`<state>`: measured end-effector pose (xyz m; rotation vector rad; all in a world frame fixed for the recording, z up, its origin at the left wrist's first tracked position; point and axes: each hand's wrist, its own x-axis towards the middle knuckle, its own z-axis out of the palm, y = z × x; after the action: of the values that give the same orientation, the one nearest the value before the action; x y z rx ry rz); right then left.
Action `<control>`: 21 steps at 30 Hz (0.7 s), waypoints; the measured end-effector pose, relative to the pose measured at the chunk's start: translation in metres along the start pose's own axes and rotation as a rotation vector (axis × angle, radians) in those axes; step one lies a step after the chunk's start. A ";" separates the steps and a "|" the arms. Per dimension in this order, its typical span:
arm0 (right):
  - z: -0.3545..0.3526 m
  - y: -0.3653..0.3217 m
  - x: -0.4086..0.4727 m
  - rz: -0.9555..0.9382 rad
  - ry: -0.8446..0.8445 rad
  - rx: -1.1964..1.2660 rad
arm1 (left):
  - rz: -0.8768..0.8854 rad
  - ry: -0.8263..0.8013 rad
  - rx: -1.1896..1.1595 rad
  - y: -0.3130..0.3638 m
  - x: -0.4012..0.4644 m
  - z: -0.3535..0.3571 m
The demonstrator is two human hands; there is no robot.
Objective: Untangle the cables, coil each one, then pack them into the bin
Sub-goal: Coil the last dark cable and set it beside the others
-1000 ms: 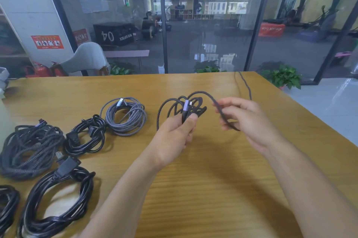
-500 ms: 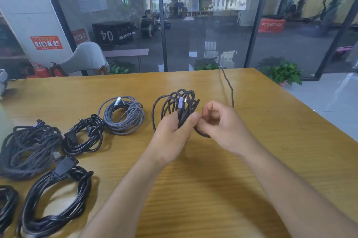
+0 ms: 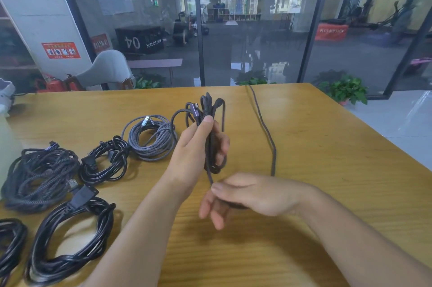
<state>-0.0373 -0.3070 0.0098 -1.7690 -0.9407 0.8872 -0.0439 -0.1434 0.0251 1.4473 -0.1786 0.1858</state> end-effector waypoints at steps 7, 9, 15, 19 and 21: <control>-0.009 0.009 0.009 0.034 0.091 -0.216 | -0.092 -0.284 -0.315 0.018 -0.006 -0.005; -0.026 0.016 0.002 0.071 0.184 -0.299 | -0.115 -0.316 -0.303 0.020 -0.006 -0.009; -0.086 0.034 -0.036 0.293 0.458 -0.374 | -0.201 -0.452 -0.212 0.024 -0.012 -0.007; -0.114 0.043 -0.077 0.402 0.754 -0.457 | -0.209 -0.472 -0.156 0.026 -0.012 -0.012; -0.119 0.047 -0.089 0.472 1.016 -0.549 | -0.203 -0.438 -0.123 0.026 -0.010 -0.016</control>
<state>0.0365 -0.4439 0.0189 -2.5517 -0.0693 -0.1236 -0.0594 -0.1250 0.0460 1.3575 -0.3903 -0.3073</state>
